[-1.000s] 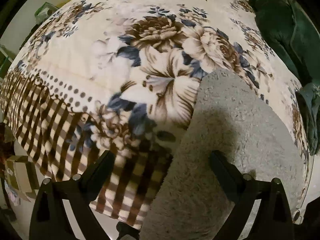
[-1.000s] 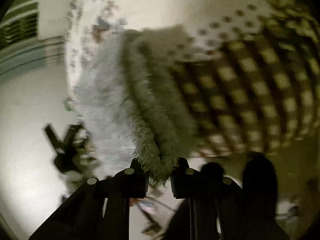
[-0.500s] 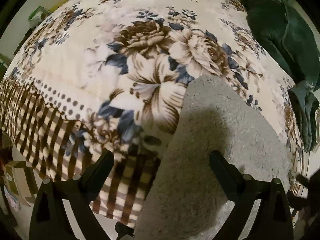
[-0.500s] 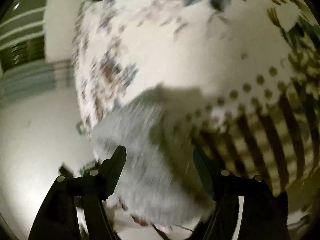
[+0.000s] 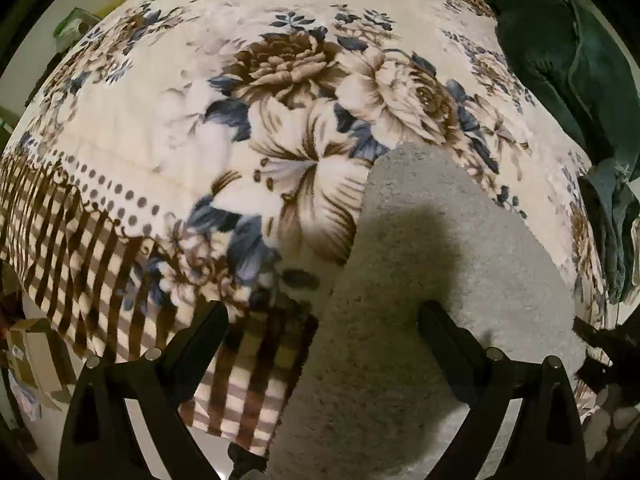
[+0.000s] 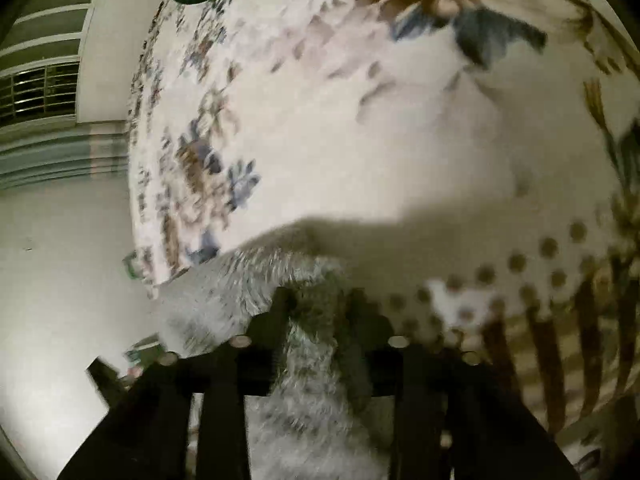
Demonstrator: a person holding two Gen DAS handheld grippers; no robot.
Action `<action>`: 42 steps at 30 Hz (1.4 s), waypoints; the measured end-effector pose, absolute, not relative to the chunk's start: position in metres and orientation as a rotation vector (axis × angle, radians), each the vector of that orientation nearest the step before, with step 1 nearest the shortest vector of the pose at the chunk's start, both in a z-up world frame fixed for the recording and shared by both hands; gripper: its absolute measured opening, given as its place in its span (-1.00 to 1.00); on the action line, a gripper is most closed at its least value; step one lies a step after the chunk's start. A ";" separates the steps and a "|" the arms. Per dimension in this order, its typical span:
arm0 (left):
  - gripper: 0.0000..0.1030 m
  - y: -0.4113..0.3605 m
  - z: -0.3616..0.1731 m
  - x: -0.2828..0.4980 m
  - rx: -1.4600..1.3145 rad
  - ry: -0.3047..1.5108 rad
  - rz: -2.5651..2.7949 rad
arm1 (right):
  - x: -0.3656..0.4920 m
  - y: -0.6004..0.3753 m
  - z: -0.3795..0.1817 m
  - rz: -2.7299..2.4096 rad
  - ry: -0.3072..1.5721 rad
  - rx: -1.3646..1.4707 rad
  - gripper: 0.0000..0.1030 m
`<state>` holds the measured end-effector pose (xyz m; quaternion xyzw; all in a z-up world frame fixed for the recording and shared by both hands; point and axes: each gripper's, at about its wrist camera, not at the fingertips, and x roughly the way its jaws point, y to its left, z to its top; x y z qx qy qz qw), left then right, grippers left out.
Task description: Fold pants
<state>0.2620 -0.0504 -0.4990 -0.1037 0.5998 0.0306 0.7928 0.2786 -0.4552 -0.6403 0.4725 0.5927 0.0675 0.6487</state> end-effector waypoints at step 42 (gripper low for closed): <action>-0.04 -0.020 -0.553 0.243 -0.767 1.262 -0.316 | 0.256 -0.376 -0.691 0.597 1.450 1.035 0.11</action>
